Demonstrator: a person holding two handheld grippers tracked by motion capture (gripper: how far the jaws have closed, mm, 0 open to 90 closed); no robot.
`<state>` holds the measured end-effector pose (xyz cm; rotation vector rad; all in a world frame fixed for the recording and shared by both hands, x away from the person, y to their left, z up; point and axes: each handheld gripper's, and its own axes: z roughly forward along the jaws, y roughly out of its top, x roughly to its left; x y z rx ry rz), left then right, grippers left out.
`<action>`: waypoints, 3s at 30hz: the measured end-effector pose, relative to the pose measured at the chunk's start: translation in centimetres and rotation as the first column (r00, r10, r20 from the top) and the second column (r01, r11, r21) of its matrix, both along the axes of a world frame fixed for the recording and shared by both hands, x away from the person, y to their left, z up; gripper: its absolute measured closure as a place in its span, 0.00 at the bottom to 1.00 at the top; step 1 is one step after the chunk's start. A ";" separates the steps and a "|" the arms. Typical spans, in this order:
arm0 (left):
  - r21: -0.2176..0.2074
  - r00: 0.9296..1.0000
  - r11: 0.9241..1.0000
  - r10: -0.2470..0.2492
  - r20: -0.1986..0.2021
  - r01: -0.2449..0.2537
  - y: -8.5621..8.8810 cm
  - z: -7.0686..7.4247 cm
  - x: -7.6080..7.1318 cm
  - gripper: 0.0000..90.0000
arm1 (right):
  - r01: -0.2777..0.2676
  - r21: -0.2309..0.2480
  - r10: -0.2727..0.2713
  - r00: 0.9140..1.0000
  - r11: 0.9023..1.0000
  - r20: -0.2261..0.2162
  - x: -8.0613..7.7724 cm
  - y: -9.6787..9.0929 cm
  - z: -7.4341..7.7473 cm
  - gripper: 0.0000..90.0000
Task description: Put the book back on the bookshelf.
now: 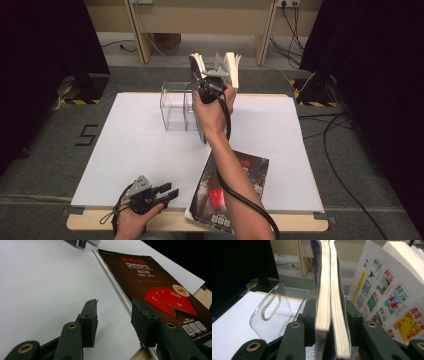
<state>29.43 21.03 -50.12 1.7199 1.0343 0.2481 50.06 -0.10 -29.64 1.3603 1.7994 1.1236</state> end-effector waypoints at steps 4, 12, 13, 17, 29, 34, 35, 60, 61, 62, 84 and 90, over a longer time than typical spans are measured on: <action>-0.003 1.000 1.000 0.003 0.001 -0.003 0.1 0.1 0.0 0.61 | -0.001 0.018 0.002 0.997 1.000 -0.072 1.1 0.1 0.2 0.74; -0.003 1.000 1.000 -0.001 -0.002 0.001 0.0 0.0 0.0 0.61 | 0.000 0.031 0.004 0.989 1.000 -0.145 2.3 0.0 0.4 0.73; -0.010 1.000 1.000 0.002 -0.003 -0.002 0.0 0.0 0.0 0.61 | 0.002 0.024 0.001 0.988 1.000 -0.152 2.5 0.1 0.4 0.75; -0.009 1.000 1.000 0.001 -0.001 -0.001 0.0 0.1 0.0 0.62 | 0.013 0.027 -0.009 0.988 1.000 -0.151 2.6 0.1 0.3 0.80; -0.007 1.000 1.000 0.004 0.004 -0.004 0.1 0.1 0.1 0.62 | 0.040 0.077 -0.033 0.995 0.996 -0.089 2.4 -0.4 -0.4 0.85; -0.011 1.000 1.000 0.001 0.004 -0.001 0.1 0.1 0.1 0.62 | 0.051 0.098 -0.047 0.998 0.994 -0.048 2.6 -0.6 0.0 0.85; -0.010 1.000 1.000 0.000 0.004 0.000 0.1 0.1 0.1 0.62 | 0.050 0.110 -0.049 0.999 0.993 -0.013 2.8 -0.6 0.1 0.86; -0.010 1.000 1.000 -0.008 0.006 0.008 0.0 0.0 -0.1 0.62 | 0.102 -0.029 -0.100 0.994 0.994 0.043 2.2 0.2 -1.8 0.76; -0.010 1.000 1.000 -0.008 0.005 0.008 0.0 0.0 -0.1 0.62 | 0.094 -0.007 -0.094 0.995 0.996 0.034 2.0 -0.1 -1.8 0.73; -0.011 1.000 1.000 -0.007 0.005 0.007 0.0 0.0 -0.1 0.62 | 0.092 -0.002 -0.092 0.995 0.996 0.033 1.9 -0.2 -1.7 0.73; -0.002 1.000 1.000 -0.014 0.009 0.014 -0.3 0.0 -0.2 0.62 | 0.041 0.050 -0.041 0.999 0.998 -0.017 -0.7 -1.8 -2.3 0.69; -0.005 1.000 1.000 -0.015 0.010 0.015 -0.3 0.1 -0.2 0.62 | 0.040 0.049 -0.037 0.998 0.998 -0.052 0.1 -1.0 -3.0 0.71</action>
